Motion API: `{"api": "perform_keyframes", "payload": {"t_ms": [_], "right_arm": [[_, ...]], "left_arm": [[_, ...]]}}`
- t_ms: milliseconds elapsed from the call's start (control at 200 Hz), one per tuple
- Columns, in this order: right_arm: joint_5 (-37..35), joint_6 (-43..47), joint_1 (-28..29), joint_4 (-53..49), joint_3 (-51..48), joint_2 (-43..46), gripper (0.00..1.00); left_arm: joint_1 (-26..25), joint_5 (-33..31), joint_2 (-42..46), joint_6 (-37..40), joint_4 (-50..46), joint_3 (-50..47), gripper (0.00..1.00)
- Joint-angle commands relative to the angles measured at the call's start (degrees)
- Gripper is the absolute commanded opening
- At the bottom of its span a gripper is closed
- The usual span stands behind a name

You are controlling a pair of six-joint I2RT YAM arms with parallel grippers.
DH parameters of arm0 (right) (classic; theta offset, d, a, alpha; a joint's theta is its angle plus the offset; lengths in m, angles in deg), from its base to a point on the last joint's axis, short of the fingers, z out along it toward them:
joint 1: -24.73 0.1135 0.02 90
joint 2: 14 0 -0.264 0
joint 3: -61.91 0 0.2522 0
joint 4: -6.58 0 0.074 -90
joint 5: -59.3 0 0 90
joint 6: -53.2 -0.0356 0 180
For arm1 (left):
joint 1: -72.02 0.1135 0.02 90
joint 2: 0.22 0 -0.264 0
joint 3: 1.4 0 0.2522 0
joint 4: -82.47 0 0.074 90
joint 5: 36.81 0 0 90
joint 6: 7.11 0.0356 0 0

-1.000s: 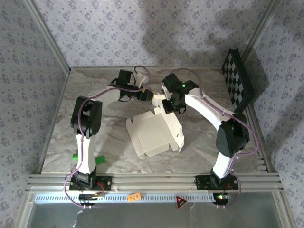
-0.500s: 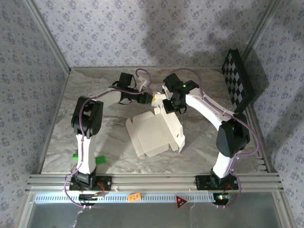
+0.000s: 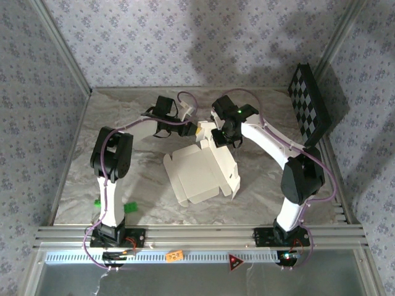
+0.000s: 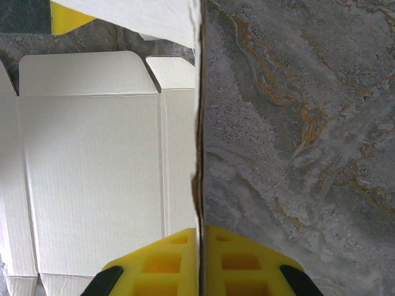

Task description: Fold the paper box

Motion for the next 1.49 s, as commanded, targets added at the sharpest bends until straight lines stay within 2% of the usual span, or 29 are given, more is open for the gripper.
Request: {"api": "perform_keyframes", "payload": {"t_ms": [0, 320, 445, 720, 1209, 1489], "right_arm": [[0.1, -0.8, 0.3, -3.0, -0.7, -0.8, 0.00], [-0.4, -1.0, 0.5, -2.1, -0.6, -1.0, 0.00], [-0.5, -1.1, 0.5, -1.7, -0.8, -1.1, 0.00], [-1.3, -1.4, 1.3, -1.4, -1.1, -1.0, 0.00], [-4.0, -2.7, 3.9, -2.8, -1.1, -1.3, 0.00], [-4.5, -3.6, 5.2, -2.8, -1.6, -0.9, 0.00]], "left_arm": [[-0.5, 1.1, 3.7, -0.3, -2.2, 0.0, 0.11], [-1.7, 0.6, 7.3, -0.4, -4.8, -3.2, 0.07], [-2.2, 0.2, 9.1, -1.8, -2.6, -5.8, 0.07], [-3.5, -2.6, 10.4, -2.7, -3.9, -9.4, 0.06], [-5.3, -6.6, 15.6, -5.2, -0.8, -20.5, 0.05], [-5.5, -9.7, 15.3, -6.4, 1.8, -25.0, 0.04]]}}
